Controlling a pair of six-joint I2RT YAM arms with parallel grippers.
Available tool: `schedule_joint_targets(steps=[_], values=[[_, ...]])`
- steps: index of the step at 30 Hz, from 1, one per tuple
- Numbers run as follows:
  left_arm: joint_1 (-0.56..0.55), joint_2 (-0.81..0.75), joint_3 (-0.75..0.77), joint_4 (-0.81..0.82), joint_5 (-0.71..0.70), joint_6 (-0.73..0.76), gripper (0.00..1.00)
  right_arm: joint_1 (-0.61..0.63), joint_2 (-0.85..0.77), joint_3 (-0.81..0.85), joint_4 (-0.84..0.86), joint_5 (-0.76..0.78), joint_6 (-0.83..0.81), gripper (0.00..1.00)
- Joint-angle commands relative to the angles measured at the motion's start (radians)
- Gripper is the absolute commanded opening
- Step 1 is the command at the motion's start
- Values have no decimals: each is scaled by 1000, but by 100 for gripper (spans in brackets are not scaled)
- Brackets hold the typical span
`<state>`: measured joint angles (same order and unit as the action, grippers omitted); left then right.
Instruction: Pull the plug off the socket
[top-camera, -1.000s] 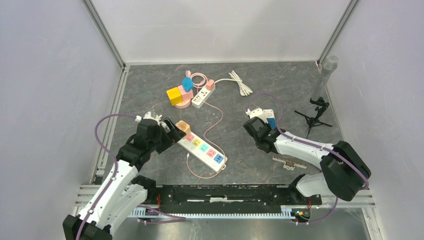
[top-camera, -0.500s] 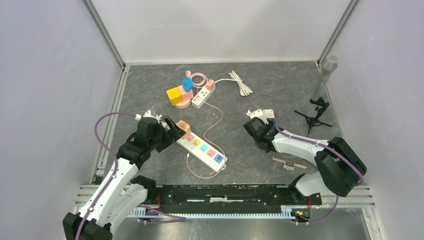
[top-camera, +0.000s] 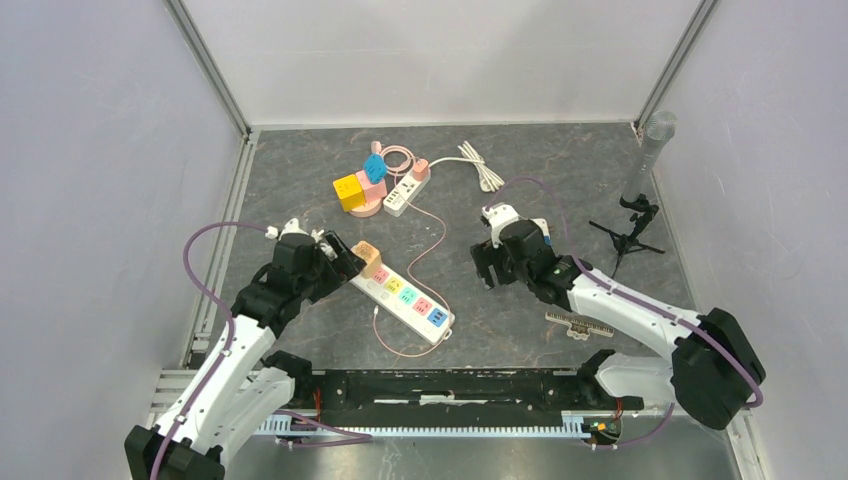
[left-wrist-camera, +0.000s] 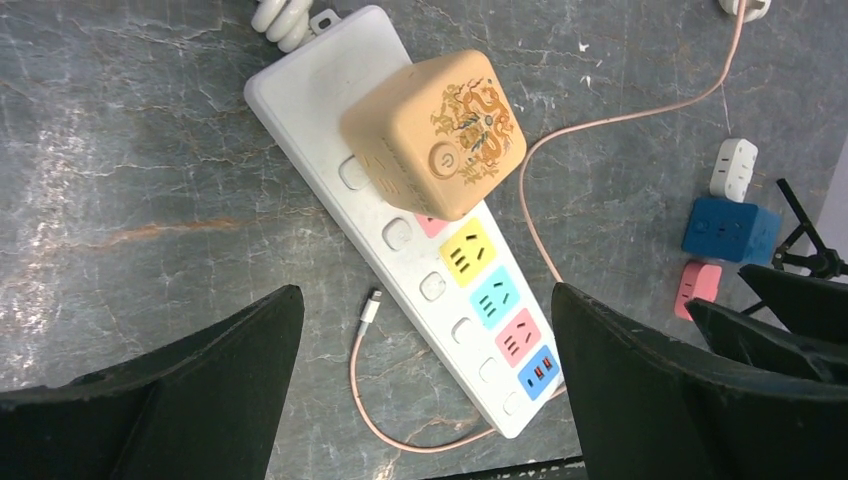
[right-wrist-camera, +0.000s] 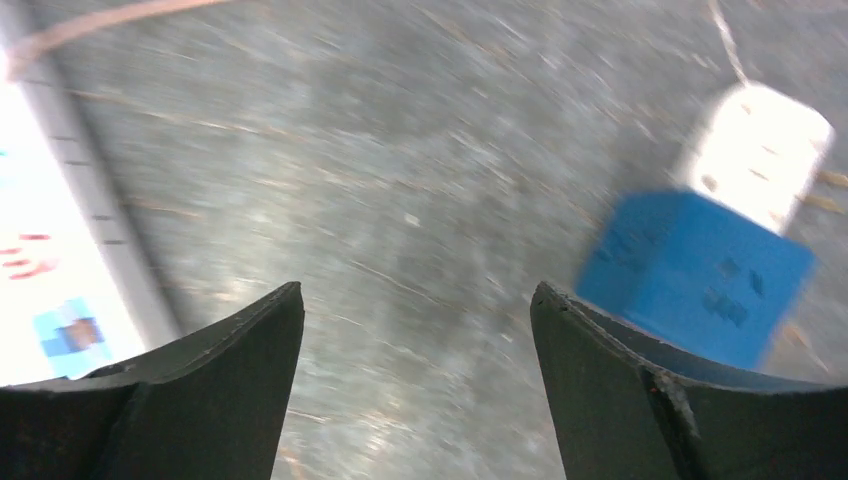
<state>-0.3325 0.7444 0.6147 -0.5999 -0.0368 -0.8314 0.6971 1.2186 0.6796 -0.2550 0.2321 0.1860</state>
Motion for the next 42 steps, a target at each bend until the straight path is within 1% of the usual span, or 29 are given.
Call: schedule_joint_targets(steps=[1, 3, 5, 7, 9, 14, 17, 20, 22, 26, 34, 35, 38, 40, 42], values=[[3, -3, 42, -18, -69, 44, 100, -3, -29, 11, 287, -340, 20, 91], [2, -1, 52, -37, -93, 55, 100, 0, -12, 6, 395, -411, 72, 95], [3, -2, 59, -59, -115, 62, 100, 12, 30, 29, 467, -457, 105, 97], [4, -5, 61, -74, -135, 69, 100, 43, 87, 72, 507, -458, 117, 98], [2, -11, 58, -91, -161, 63, 100, 89, 153, 121, 534, -418, 118, 98], [4, -47, 17, -123, -235, 10, 100, 208, 355, 300, 501, -272, 126, 98], [3, -74, 2, -145, -272, -6, 100, 245, 449, 366, 527, -227, 133, 98], [3, -91, 5, -162, -297, -5, 100, 265, 525, 426, 538, -185, 99, 98], [3, -98, 1, -169, -304, -11, 100, 268, 581, 465, 548, -224, 51, 98], [3, -91, -14, -164, -289, -27, 100, 269, 677, 557, 493, -296, -5, 98], [2, -70, -48, -134, -255, -44, 99, 277, 767, 624, 518, -393, -16, 98], [3, -62, -49, -133, -256, -47, 99, 278, 778, 633, 520, -403, -15, 96], [3, -31, -50, -129, -244, -49, 96, 278, 824, 672, 513, -448, -12, 87], [3, -10, -57, -116, -230, -48, 96, 278, 845, 692, 494, -440, -5, 83], [3, 8, -63, -100, -219, -48, 95, 279, 849, 697, 476, -410, 2, 76]])
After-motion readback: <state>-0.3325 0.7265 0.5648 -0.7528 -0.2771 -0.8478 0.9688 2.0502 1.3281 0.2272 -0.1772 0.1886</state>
